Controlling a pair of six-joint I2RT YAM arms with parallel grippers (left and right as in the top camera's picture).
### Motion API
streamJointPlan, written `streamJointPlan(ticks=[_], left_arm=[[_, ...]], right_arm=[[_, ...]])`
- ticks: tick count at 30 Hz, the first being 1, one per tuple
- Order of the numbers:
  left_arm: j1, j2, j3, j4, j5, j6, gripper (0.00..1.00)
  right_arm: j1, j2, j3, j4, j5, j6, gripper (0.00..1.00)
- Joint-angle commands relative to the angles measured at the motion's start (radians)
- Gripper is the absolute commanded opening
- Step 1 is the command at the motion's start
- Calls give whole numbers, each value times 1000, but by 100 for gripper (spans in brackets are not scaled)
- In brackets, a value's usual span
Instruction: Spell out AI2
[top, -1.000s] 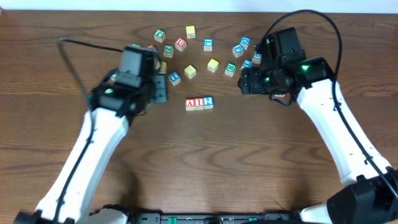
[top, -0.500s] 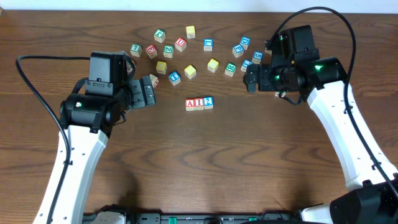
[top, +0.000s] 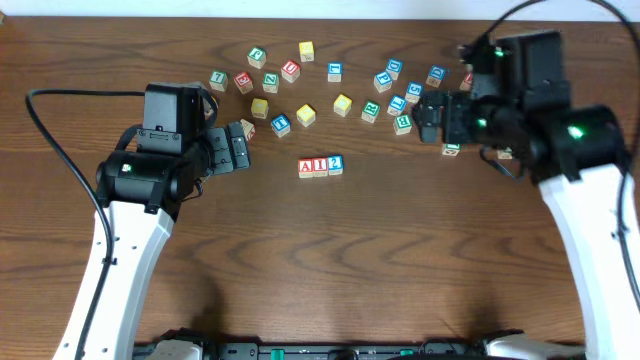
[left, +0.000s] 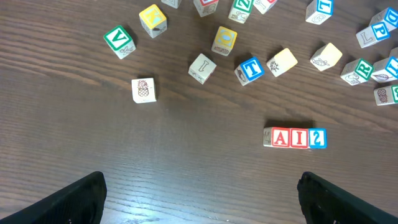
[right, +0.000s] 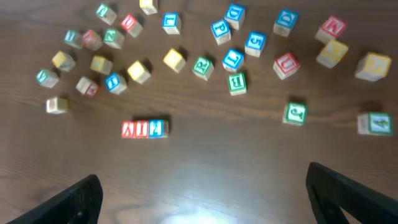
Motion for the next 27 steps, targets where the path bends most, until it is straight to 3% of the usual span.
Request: streamJointPlan(ticks=[1,16,21,27], left_arm=[[4,1,2,-3,-13,-5,97],[4,1,2,-3,-13,-5,97],[4,1,2,-3,-13,-5,97],[4,1,2,-3,-13,-5,97]], right_arm=[[-6,-30,9,-76,41,-18,99],[-6,-219,-12,-56,216,-69,99],[-42,-320,-190,173,208,-120,99],[-92,-560,-592,515,130,-153,99]])
